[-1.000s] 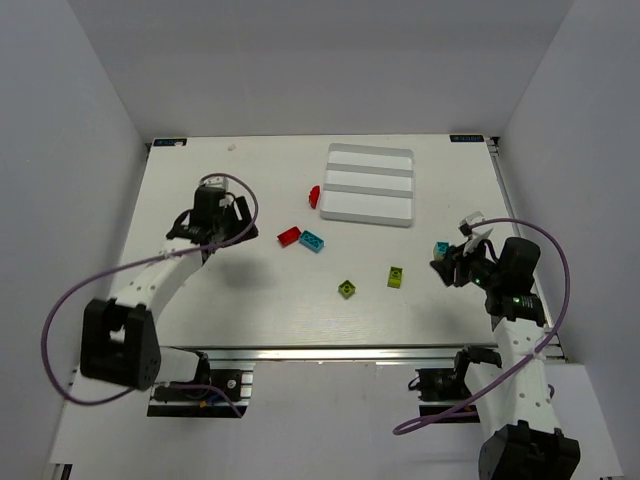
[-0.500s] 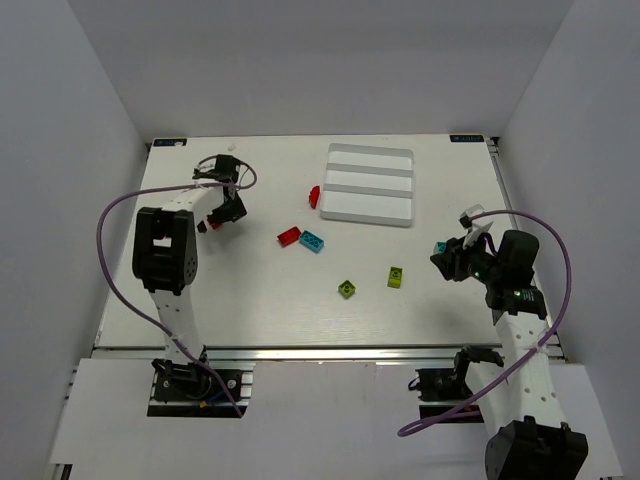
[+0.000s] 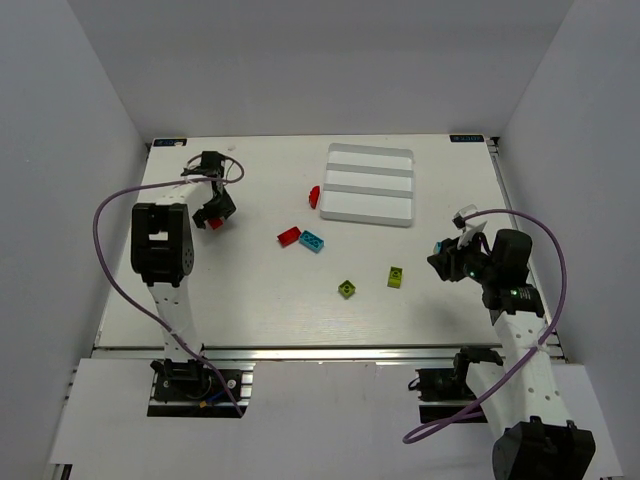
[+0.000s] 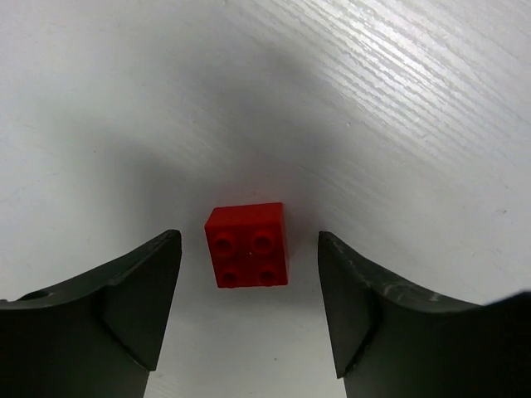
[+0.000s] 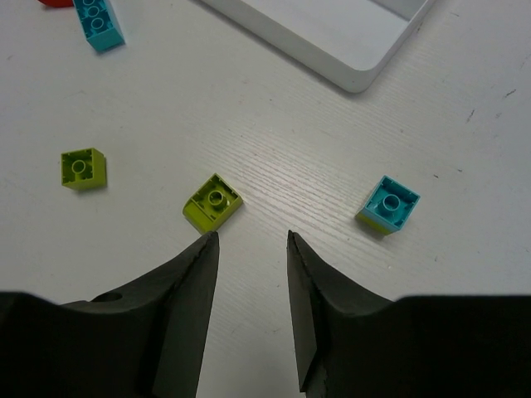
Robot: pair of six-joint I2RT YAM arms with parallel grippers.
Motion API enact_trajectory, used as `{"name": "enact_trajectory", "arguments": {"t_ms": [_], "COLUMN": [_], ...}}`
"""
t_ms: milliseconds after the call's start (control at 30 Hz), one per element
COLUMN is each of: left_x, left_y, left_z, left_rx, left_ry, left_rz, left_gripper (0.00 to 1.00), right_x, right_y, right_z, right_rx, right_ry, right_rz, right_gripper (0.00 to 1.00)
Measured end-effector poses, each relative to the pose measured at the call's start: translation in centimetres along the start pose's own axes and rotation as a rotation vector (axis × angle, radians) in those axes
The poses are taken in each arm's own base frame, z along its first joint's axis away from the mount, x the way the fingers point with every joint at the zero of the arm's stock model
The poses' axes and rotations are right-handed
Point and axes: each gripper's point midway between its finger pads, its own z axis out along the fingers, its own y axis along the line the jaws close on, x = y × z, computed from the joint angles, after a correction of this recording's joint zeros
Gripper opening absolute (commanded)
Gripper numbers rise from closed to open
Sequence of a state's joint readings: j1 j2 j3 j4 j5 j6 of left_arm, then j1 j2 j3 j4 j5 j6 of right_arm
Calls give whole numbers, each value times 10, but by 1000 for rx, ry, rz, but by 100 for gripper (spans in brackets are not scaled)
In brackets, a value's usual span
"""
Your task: Sort the legos into containers by color
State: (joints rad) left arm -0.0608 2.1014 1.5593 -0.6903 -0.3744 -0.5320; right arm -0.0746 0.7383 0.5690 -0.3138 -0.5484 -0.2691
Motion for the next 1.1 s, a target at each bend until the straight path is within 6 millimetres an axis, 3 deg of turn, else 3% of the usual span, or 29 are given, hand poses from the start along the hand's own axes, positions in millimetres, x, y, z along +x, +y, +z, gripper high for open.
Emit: {"name": "enact_trajectory", "arguments": {"t_ms": [133,167,400,533,633,733,867,967,1100], "left_x": [6,7,11,11,5,2,19,42,75], "left_y": [-3,-5,-15,-30,-69,-121,-189,-230,-271], "left_z": [-1,-1,-7,-29,-72,-127,-183,-203,-206], "left_rx": [50,62,141,269,529,799,1042,1132,1162], "left_ry": [9,12,21,5,-28,-56,-51,-22,33], "left_rz": [-17,-21,-19,12,45,116,243,324,397], "left_gripper": [60,51,14,11,10,10,12,14,20], "right_x": [1,2,3,3,3,4,6,6,6], "right_y": [0,0,1,1,4,6,8,8,8], "right_z": [1,2,3,3,4,6,7,8,8], "right_rx": [4,6,5,2,-6,-17,-26,-25,-25], "right_ry": [9,11,17,17,19,25,33,35,38], "right_rz": [-2,-3,-5,-6,-10,-11,-11,-11,-12], "right_gripper": [44,44,43,42,41,41,41,41,40]}}
